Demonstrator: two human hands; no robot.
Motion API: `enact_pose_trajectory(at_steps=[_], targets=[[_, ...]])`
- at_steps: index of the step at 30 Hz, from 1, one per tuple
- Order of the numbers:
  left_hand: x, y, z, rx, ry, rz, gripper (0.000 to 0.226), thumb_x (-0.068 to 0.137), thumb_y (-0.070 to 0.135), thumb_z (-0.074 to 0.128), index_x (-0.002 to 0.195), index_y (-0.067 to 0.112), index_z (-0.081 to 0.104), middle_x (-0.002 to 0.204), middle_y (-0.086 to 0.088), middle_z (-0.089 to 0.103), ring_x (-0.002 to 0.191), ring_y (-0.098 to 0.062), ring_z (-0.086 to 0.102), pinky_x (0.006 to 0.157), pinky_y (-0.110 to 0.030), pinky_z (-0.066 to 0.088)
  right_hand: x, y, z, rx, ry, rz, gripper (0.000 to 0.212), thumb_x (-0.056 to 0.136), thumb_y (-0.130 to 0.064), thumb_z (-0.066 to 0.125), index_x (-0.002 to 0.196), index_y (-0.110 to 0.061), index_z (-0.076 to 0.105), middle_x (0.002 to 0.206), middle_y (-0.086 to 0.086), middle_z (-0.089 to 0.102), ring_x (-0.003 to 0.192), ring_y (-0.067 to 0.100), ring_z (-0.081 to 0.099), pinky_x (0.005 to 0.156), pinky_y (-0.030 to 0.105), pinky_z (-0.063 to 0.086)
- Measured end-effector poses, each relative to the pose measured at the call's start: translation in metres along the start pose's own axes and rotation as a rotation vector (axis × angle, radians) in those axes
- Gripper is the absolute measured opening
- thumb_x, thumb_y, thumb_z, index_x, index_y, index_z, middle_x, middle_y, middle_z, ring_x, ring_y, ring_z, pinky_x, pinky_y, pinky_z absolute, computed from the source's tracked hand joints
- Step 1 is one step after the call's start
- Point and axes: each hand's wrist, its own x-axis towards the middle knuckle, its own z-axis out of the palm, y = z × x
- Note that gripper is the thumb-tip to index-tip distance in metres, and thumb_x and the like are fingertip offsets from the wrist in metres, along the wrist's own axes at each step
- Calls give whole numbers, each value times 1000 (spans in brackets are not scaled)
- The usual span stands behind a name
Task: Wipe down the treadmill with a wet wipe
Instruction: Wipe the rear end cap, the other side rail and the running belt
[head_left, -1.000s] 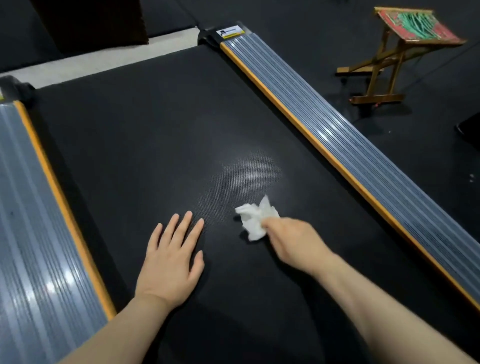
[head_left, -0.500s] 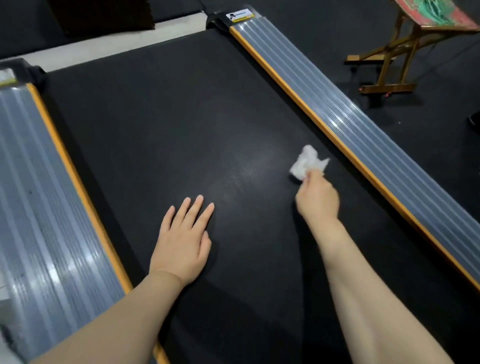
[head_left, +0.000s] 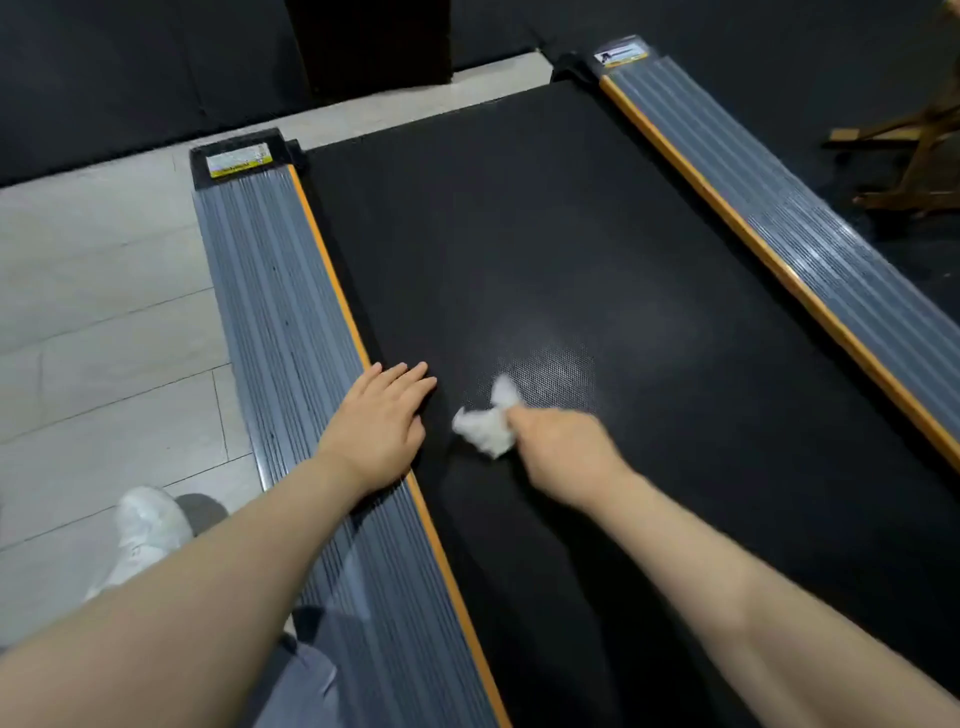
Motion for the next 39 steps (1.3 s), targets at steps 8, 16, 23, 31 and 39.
enact_pose_trajectory(at_steps=[8, 16, 23, 31, 39], targets=[[-8, 1, 4, -133, 184, -93, 63, 87, 21, 32, 150, 15, 39, 150, -2, 46, 146, -17, 28, 125, -35, 4, 14, 35, -12, 237, 68, 725, 38, 90, -11, 46, 128, -10, 43, 106, 20, 67, 93, 39, 65, 73, 40, 47], [-10, 0, 0, -267, 352, -234, 52, 92, 19, 32, 143, 13, 41, 139, -4, 53, 136, -20, 41, 124, -43, 14, 7, -85, 5, 402, -13, -94, 14, 90, -20, 53, 102, -15, 50, 66, 5, 61, 55, 30, 59, 47, 34, 40], [-11, 0, 0, -262, 322, -230, 50, 95, 19, 35, 144, 13, 42, 142, -5, 50, 142, -22, 33, 122, -44, 18, -4, -72, -10, 791, -10, 180, 26, 93, -16, 46, 104, -28, 67, 84, -10, 58, 76, 10, 54, 67, 31, 47], [-12, 1, 0, -275, 336, -228, 49, 94, 22, 33, 140, 12, 46, 140, -3, 52, 142, -22, 32, 121, -39, 18, -13, -66, -18, 709, 24, 321, 11, 92, -29, 54, 104, -28, 56, 86, -8, 57, 77, 14, 55, 64, 33, 45], [-11, 1, -2, -279, 328, -240, 43, 97, 15, 42, 140, 13, 47, 140, -1, 52, 143, -21, 29, 121, -36, 13, 12, -53, -5, 496, 345, 415, 12, 88, -13, 63, 99, -9, 67, 93, 4, 54, 82, 23, 54, 68, 36, 50]])
